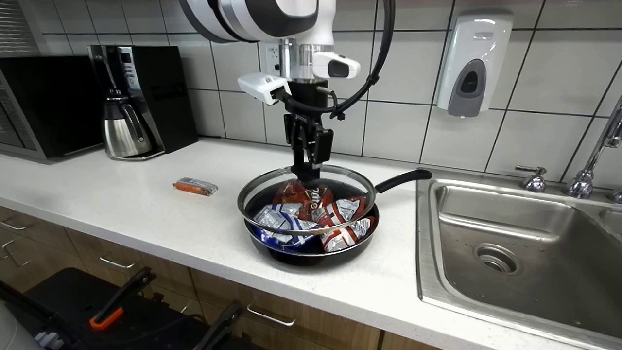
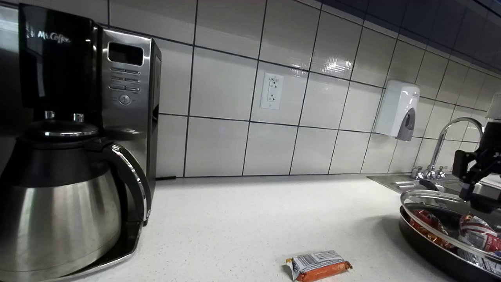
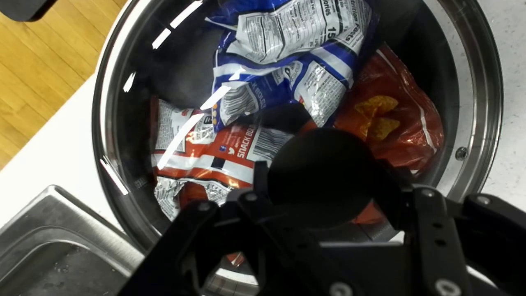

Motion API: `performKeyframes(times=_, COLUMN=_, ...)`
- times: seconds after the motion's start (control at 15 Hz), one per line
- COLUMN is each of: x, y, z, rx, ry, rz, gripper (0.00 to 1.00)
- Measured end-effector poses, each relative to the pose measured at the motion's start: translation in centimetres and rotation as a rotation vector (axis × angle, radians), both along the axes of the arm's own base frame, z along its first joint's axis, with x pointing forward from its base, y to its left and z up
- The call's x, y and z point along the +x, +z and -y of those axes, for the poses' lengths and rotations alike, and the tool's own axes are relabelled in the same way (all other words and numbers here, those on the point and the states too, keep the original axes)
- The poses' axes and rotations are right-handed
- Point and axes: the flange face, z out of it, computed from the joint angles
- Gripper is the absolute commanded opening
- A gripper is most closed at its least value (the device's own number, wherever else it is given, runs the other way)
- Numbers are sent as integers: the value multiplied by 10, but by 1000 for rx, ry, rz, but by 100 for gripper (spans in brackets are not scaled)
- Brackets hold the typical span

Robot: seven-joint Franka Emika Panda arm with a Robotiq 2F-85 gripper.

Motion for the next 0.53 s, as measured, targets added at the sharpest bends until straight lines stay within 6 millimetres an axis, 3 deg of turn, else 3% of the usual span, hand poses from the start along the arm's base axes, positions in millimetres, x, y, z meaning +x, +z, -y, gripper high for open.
performKeyframes(times=0.53, x=0, y=-14, z=9, rx=-6, ry=-20, rz=2, gripper=39)
